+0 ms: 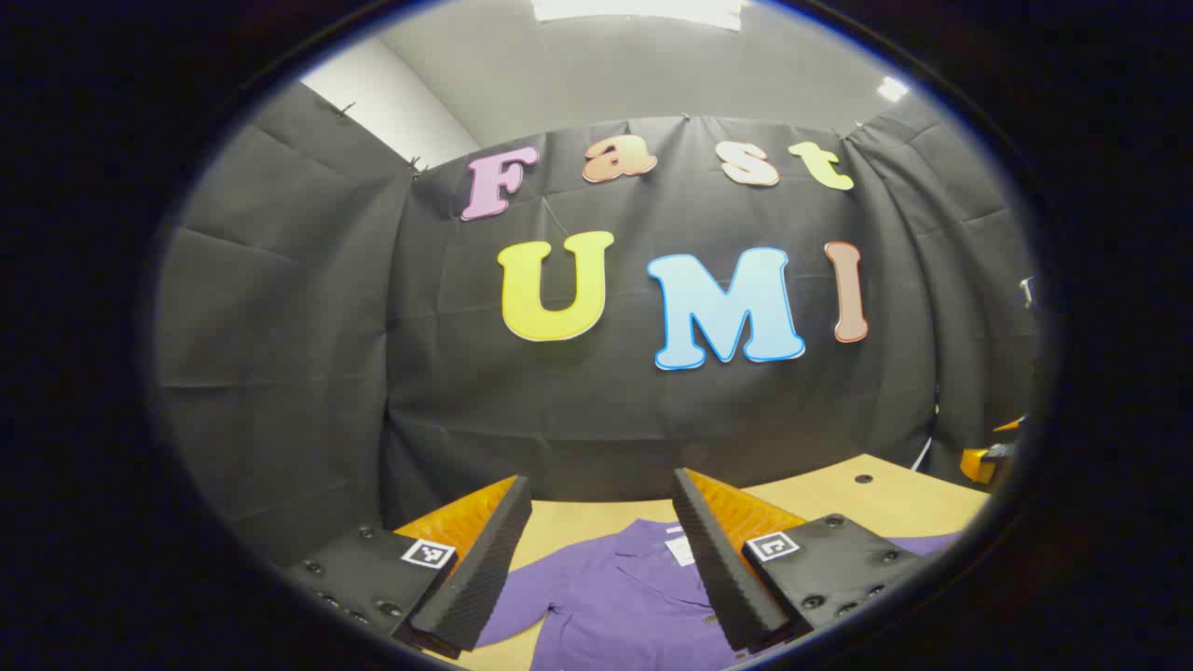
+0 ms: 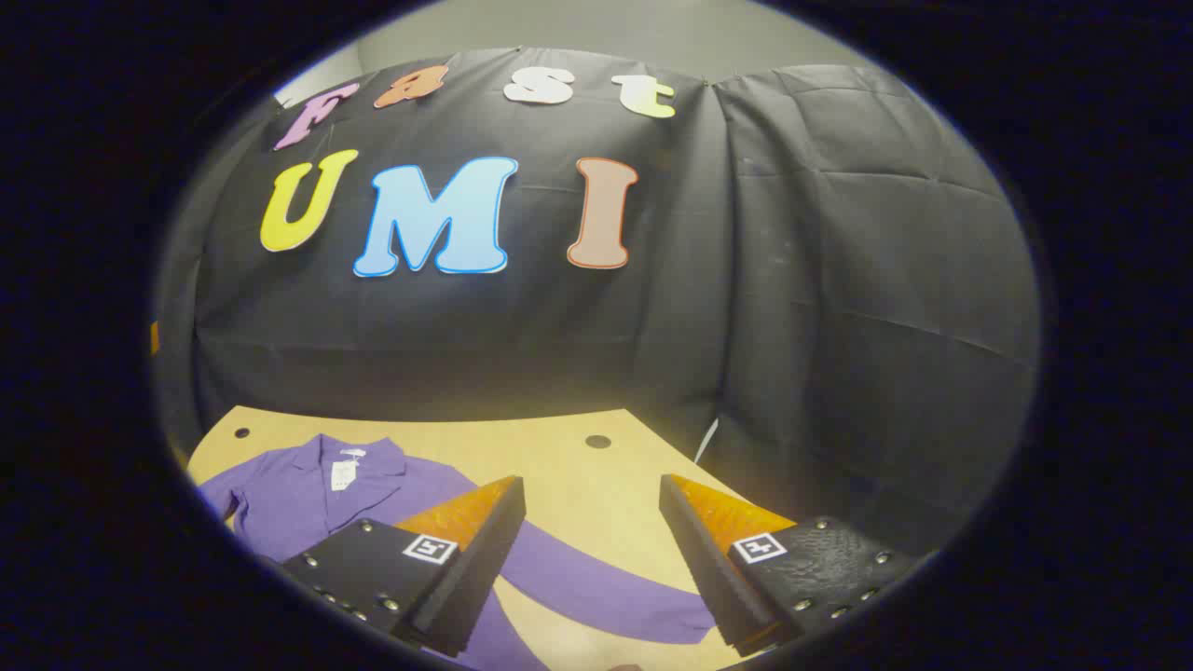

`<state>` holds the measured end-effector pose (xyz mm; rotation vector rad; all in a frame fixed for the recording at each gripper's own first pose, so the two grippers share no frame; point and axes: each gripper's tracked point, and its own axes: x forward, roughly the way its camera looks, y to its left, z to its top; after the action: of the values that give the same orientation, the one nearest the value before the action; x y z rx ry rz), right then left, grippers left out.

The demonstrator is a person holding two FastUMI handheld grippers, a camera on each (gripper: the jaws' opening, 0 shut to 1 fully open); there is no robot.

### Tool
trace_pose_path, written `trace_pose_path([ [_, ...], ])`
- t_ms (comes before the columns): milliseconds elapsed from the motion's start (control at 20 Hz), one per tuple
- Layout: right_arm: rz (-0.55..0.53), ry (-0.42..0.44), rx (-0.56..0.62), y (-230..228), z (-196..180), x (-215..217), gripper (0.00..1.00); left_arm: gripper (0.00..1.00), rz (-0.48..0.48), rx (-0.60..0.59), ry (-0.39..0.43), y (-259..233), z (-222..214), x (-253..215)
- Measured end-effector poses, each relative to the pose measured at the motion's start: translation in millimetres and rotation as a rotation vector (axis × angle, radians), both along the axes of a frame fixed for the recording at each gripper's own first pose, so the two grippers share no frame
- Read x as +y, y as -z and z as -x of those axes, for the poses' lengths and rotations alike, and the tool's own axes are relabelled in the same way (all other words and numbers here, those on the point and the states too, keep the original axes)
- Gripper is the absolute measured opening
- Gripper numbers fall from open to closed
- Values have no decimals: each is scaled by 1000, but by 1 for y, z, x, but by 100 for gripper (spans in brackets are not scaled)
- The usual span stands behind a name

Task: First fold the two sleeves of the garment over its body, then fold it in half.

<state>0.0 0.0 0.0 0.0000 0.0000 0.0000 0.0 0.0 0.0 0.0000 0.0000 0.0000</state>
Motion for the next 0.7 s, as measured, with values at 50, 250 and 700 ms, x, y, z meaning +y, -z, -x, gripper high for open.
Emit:
trace_pose_path([
  [50, -3, 8, 3, 0, -2, -3, 92, 100, 1, -2, -1, 0, 0, 0],
  [250, -11, 18, -1, 1, -3, -10, 92, 100, -3, -3, -5, -1, 0, -1],
  [700, -26, -142, -276, -64, 23, 27, 93, 100, 9, 15, 1, 3, -3, -2],
])
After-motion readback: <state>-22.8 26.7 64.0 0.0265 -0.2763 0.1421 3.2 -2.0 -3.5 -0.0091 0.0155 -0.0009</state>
